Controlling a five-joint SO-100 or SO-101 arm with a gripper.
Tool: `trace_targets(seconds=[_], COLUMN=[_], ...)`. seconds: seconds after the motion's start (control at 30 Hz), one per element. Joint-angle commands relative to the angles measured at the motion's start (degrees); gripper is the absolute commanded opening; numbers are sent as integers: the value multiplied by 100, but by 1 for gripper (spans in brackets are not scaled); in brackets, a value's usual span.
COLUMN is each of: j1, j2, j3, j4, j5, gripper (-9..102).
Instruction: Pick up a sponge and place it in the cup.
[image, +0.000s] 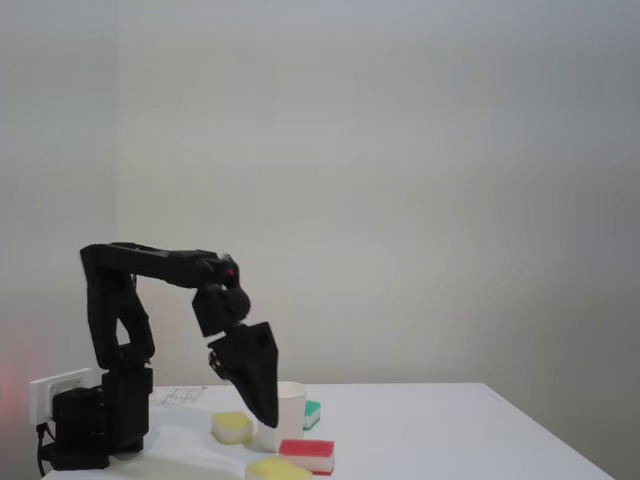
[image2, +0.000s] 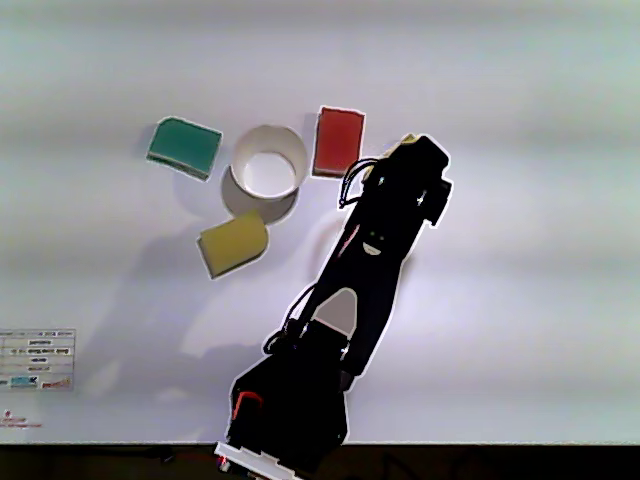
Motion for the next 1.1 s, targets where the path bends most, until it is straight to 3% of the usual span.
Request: trace_targets(seconds=[0.0, 0.23, 0.47, 0.8, 0.97, 1.07], j1=[-9, -185, -246, -88, 88, 167], j2=[-114, -193, -167, -123, -141, -149], j3=[-316, -246, 18, 378, 624, 782], j4=[-299, -519, -923, -1301, -1573, -1793], j5=[149, 229, 211, -53, -246, -325], gripper=[0, 0, 8, 27, 45, 47])
